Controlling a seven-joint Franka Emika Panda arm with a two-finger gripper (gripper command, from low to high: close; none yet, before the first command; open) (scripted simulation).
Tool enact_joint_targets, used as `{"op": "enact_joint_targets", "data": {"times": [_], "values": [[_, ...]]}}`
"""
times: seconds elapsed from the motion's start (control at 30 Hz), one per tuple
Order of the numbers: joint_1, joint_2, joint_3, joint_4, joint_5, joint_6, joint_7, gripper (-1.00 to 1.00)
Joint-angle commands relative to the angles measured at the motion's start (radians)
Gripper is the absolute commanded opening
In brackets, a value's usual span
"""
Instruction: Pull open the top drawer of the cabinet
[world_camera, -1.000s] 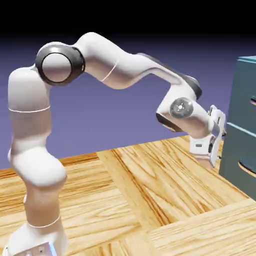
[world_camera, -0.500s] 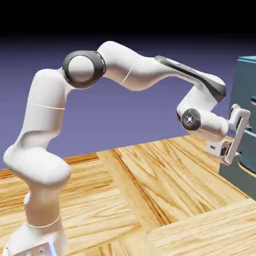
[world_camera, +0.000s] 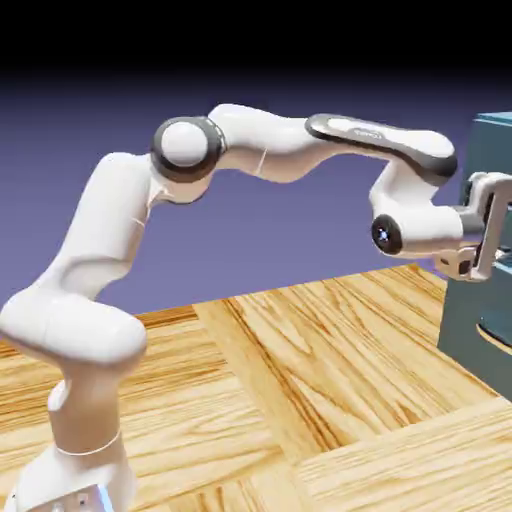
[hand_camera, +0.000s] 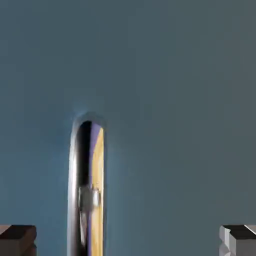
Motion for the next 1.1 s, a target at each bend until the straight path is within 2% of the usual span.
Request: {"op": "enact_joint_targets", "data": {"times": [0.0, 0.27, 0.3, 0.7, 1.07], "values": [[0.000, 0.000, 0.000, 0.000, 0.000, 0.000, 0.000, 0.00], [-0.163, 0.163, 0.075, 0.287, -0.044, 0.088, 0.145, 0.00], [-0.163, 0.163, 0.075, 0.287, -0.044, 0.088, 0.145, -1.00], [0.079, -0.066, -0.050, -0.112, 0.011, -0.031, -0.053, -1.00], [0.447, -0.360, -0.317, -0.460, 0.040, -0.083, -0.319, -1.00]]}}
